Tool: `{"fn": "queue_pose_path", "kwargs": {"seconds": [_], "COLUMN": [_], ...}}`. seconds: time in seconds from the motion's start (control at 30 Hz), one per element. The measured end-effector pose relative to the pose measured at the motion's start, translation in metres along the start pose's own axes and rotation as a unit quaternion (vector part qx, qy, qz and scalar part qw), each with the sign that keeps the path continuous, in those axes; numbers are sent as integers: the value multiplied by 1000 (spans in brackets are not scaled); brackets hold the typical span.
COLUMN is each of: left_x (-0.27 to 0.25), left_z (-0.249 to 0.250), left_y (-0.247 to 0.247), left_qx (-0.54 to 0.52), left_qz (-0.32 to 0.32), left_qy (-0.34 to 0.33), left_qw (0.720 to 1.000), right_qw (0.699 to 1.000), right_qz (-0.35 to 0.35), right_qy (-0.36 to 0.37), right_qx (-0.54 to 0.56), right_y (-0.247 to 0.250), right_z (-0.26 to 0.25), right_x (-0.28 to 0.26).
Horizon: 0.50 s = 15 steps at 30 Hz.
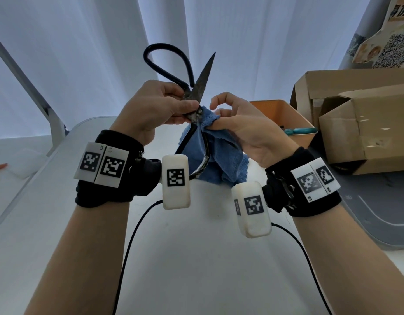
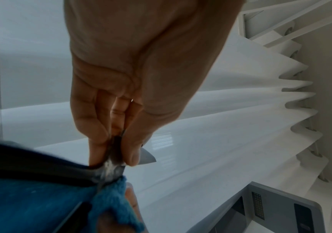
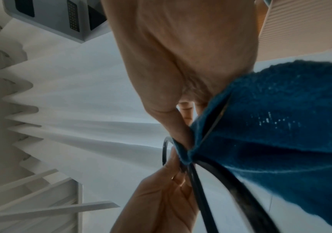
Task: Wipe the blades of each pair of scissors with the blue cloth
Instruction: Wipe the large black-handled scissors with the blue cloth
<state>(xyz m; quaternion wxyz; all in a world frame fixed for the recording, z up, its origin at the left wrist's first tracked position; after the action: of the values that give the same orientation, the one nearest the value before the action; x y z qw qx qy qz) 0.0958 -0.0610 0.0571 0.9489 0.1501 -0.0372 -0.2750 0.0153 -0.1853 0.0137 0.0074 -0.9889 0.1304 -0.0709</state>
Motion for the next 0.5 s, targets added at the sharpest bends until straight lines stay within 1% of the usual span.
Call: {"fn": "queue_pose_path", "kwargs": {"seconds": [0.13,0.3,0.33,0.5], "left_x": [0,1,1,1], "left_z": [0,-2,-2,-1], "left_y": [-5,1,1,-5], "left_qx": [13,11,10,15], "left_qz": [-9,10,12,2], "left_qy": [2,3,2,-1], "left_qw": [1000,1000,1000,1000], "right_qw": [999,999,999,999], "right_qz": [26,-14,-14,24], "right_qy": [11,8,6,8], "right_qx": [-26,-31,-33,-29], "right_y": [-1,1,2,2], "right_z": [-1,-2,-2,2], "right_x": [-1,-2,-2,0]}}
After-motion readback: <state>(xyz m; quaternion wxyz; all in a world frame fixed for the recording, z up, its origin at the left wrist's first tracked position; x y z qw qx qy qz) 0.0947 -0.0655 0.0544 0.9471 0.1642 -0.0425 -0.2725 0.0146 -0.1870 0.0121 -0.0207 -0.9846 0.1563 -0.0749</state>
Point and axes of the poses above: each hand's wrist, its own x-axis towards the middle knuckle, its own y-axis out of the back of the hand, z = x × y, the point moved 9 cm from there along x, towards the middle knuckle, and after that the axes turned 6 degrees about y, right-handed, at the moved point
